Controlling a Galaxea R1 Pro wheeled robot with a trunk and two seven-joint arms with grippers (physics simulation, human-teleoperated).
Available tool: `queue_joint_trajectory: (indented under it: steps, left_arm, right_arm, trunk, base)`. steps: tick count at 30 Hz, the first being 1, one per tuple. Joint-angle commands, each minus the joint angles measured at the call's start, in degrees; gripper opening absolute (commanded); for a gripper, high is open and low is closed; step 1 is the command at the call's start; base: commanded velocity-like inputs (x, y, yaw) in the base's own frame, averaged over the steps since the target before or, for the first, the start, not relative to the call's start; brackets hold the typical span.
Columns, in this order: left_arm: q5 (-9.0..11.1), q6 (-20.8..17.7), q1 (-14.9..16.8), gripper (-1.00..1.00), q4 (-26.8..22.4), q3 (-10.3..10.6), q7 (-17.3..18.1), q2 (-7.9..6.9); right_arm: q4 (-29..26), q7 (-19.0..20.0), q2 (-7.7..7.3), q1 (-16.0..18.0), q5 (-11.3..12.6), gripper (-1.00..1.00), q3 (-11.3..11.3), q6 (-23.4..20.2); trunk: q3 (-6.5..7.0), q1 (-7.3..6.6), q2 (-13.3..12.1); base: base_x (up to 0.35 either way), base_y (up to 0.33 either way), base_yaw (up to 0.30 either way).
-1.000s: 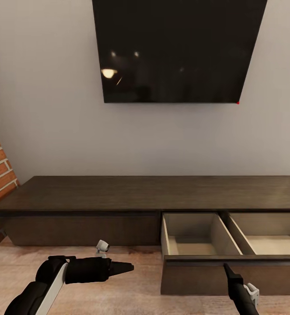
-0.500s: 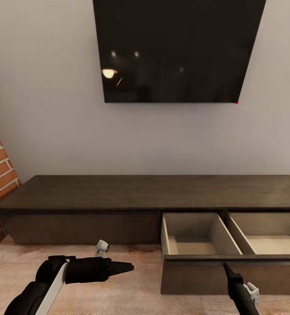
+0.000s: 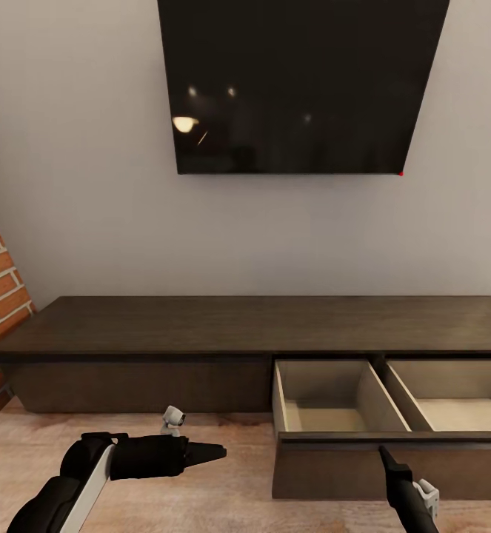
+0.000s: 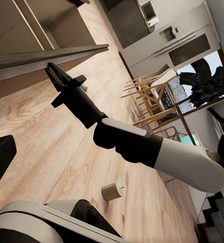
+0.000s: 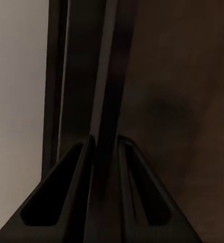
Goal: Place each of the two pumpkins and all three candles from the living room inside a cabinet in the living room (use any cabinet), then make sure every cabinet is closed, and position the cauldron so it is next to a table in the living room.
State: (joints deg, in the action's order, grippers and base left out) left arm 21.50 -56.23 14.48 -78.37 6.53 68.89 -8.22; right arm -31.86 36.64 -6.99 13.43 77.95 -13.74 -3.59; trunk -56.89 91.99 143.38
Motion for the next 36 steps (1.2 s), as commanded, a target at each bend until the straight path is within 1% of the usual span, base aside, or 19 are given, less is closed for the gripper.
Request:
queue_joint_trajectory:
  steps: [1, 12, 21, 26, 36]
  left_arm:
    - [0.21, -0.37, 0.02, 1.0, -0.02, 0.06, -0.01, -0.05]
    - [0.21, -0.37, 0.02, 1.0, -0.02, -0.03, 0.01, -0.05]
    - [0.21, -0.37, 0.02, 1.0, -0.02, 0.05, 0.0, -0.05]
    - [0.21, -0.37, 0.02, 1.0, -0.02, 0.06, 0.0, -0.05]
    - [0.21, -0.37, 0.02, 1.0, -0.02, 0.06, 0.01, -0.05]
  right_arm:
    - [3.21, -1.31, -0.04, 0.02, 1.24, -1.0, -1.29, -0.37]
    - [3.27, -1.31, 0.05, 0.02, 1.24, -1.0, -1.29, -0.37]
    - [3.24, -1.31, 0.18, 0.02, 1.24, -1.0, -1.29, -0.32]
    - [3.29, -1.31, -0.06, 0.02, 1.24, -1.0, -1.29, -0.44]
    - [3.21, -1.31, -0.07, 0.02, 1.24, -1.0, -1.29, -0.45]
  trunk:
    - [-0.06, -0.01, 0.01]
    - [-0.06, -0.01, 0.01]
    - [-0.06, -0.01, 0.01]
    - [-0.06, -0.01, 0.01]
    - [-0.06, -0.01, 0.01]
  base:
    - [0.0, 0.0, 0.0]
    - [-0.057, 0.0, 0.0]
    - [-0.004, 0.0, 0.0]
    - [0.0, 0.0, 0.0]
    - [0.0, 0.0, 0.0]
